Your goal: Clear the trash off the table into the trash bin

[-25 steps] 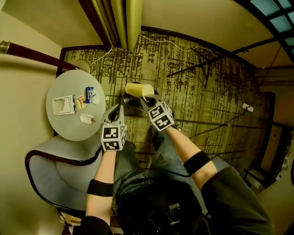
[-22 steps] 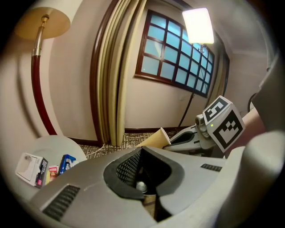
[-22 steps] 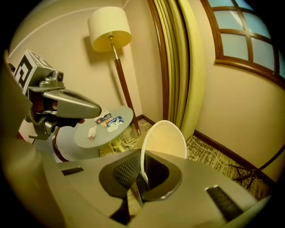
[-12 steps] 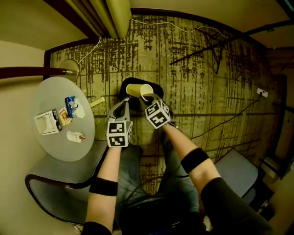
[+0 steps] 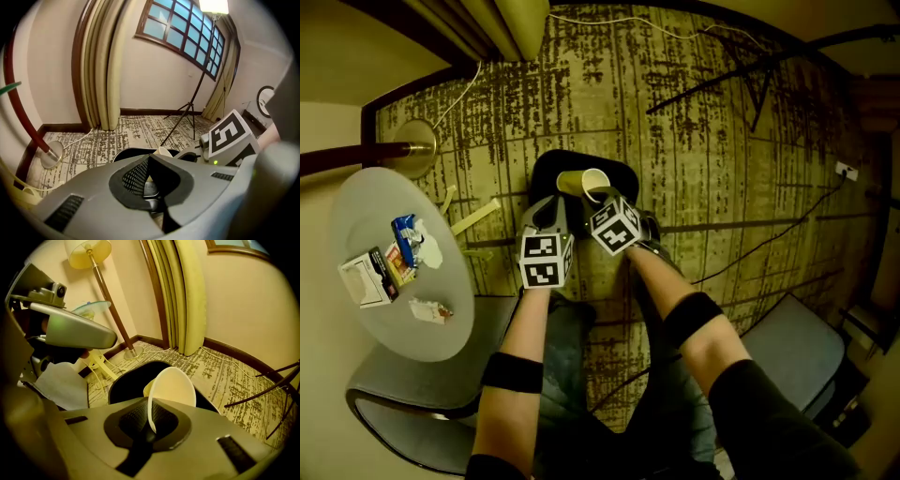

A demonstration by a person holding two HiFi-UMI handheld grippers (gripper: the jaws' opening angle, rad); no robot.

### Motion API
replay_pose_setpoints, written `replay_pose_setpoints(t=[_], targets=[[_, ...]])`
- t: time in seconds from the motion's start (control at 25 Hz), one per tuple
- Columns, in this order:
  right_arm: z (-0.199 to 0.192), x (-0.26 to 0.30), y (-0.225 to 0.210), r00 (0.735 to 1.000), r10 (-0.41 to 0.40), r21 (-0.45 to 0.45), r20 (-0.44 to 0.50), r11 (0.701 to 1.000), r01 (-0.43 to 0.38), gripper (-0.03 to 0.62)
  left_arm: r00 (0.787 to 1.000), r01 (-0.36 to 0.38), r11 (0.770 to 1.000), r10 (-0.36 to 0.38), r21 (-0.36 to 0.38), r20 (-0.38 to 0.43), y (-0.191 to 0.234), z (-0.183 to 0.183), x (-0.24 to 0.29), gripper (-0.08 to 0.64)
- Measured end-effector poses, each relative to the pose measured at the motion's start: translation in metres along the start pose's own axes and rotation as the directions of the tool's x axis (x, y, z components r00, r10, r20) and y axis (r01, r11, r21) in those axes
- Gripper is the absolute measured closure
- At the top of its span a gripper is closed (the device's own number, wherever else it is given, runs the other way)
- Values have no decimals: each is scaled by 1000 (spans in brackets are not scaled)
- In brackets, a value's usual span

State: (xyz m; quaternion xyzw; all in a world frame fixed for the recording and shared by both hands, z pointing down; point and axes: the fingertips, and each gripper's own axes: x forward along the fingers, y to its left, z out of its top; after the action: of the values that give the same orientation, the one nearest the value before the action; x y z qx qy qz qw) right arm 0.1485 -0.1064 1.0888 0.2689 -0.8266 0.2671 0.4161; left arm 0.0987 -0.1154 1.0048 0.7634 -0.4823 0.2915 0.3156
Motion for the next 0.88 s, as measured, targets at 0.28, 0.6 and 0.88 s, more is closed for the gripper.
replay_pose_setpoints(t=[0.28, 0.6, 0.88], targets=[[-29, 52, -9, 998, -23, 18, -58, 1000, 24, 552, 1000, 1, 1000, -2, -14, -15, 17, -28, 29, 560], [-26, 44, -14, 995, -59, 7, -82, 998, 60, 428, 1000, -8, 999, 7, -36, -16, 27, -29, 19, 560], [27, -28, -2, 997, -71, -21, -33, 997, 70, 482, 1000, 9, 997, -10, -73, -12, 3, 16, -43, 560]])
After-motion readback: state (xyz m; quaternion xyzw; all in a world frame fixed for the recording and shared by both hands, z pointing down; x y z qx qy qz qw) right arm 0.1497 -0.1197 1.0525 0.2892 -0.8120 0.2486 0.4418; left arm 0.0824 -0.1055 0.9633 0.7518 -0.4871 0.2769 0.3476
